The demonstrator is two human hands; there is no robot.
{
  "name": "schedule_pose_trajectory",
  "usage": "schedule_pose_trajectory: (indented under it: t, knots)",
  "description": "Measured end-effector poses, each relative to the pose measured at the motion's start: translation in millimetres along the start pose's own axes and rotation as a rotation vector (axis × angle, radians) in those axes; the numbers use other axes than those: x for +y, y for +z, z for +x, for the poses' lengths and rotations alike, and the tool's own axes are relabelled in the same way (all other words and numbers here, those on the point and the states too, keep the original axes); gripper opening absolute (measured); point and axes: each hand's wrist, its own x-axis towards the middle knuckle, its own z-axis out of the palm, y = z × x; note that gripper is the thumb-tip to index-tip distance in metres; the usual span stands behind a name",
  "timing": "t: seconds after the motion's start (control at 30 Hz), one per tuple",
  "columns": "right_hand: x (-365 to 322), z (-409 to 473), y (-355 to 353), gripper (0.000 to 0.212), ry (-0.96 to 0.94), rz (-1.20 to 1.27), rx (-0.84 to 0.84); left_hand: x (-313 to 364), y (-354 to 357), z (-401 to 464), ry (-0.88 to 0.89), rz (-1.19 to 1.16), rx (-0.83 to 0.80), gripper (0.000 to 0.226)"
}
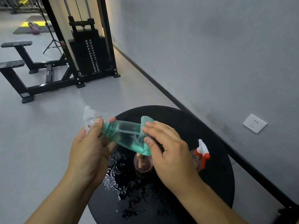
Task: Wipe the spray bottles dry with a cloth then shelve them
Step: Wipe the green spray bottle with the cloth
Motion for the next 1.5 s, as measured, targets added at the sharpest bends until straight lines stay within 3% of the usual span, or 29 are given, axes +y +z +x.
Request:
schedule_pose_trajectory:
  t: [0.2,0.4,0.57,0.7,0.9,1.03,1.27,1.5]
  knots:
    - [-2,-3,2,0.034,0.033,0.082,0.048,1,3,-2,0.004,-0.03,0.035,0.015]
    - [-4,-6,6,0.034,0.03,0.128,0.1,-6,9,-7,0.017,0.067,-0.044,0.029]
    - [3,-4,4,0.032,0.053,0.086,0.084,-8,4,1,-0.043,0.075,-0.02,0.015]
    - [7,-3,3,0.031,0.047,0.102,0.092,-5,1,6,-0.066,0.134,-0.01,0.039]
    - [7,0,-2,0.032,0.008,0.073,0.125,-3,-4,13,-0.093,0.164,0.072,0.023]
    - [9,1,-2,0.031,-0.004,0.068,0.137,-5,-8,18,-0.124,0.183,0.116,0.026]
    - [11,2,-3,0.03,-0.025,0.04,0.145,-3,-7,13,-0.184,0.267,-0.059,0.022]
    - [11,2,-5,0.029,-0.03,0.026,0.149,-5,-8,15,-0.104,0.194,-0.143,0.015]
